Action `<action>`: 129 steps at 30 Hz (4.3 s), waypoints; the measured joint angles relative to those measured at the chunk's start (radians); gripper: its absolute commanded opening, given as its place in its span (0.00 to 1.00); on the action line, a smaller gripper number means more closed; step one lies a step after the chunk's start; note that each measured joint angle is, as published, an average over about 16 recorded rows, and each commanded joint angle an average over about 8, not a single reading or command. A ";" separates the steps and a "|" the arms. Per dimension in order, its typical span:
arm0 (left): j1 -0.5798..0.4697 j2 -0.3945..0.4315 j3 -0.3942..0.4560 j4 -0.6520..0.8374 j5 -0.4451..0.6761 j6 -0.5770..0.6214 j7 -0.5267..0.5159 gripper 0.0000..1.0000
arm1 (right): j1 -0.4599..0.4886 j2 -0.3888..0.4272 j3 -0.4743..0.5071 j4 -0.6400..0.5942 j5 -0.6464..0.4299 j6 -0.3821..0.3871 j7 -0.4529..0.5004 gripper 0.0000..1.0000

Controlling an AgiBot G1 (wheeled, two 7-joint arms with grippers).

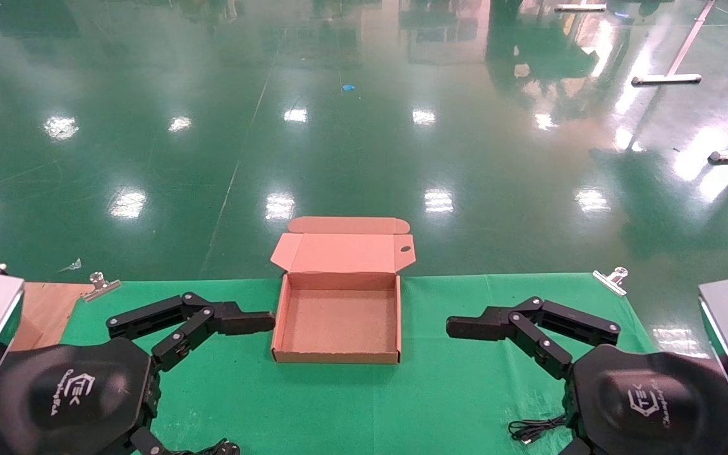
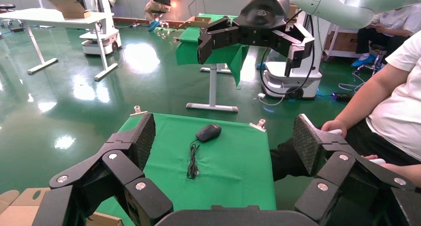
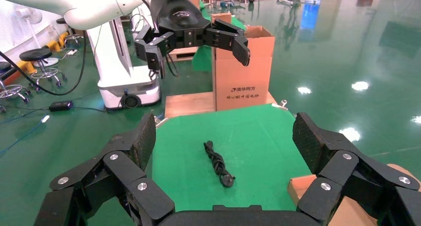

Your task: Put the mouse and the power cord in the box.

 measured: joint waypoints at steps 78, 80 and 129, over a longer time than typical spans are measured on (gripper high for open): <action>-0.481 0.457 0.540 0.998 1.161 -0.192 0.373 1.00 | 0.492 -0.515 -0.461 -1.094 -1.229 0.505 -0.803 1.00; -0.485 0.466 0.540 1.027 1.162 -0.201 0.388 1.00 | 0.493 -0.525 -0.458 -1.120 -1.227 0.534 -0.816 1.00; -0.520 0.507 0.517 1.270 1.130 -0.262 0.523 0.00 | 0.514 -0.540 -0.414 -1.278 -1.163 0.523 -0.940 0.00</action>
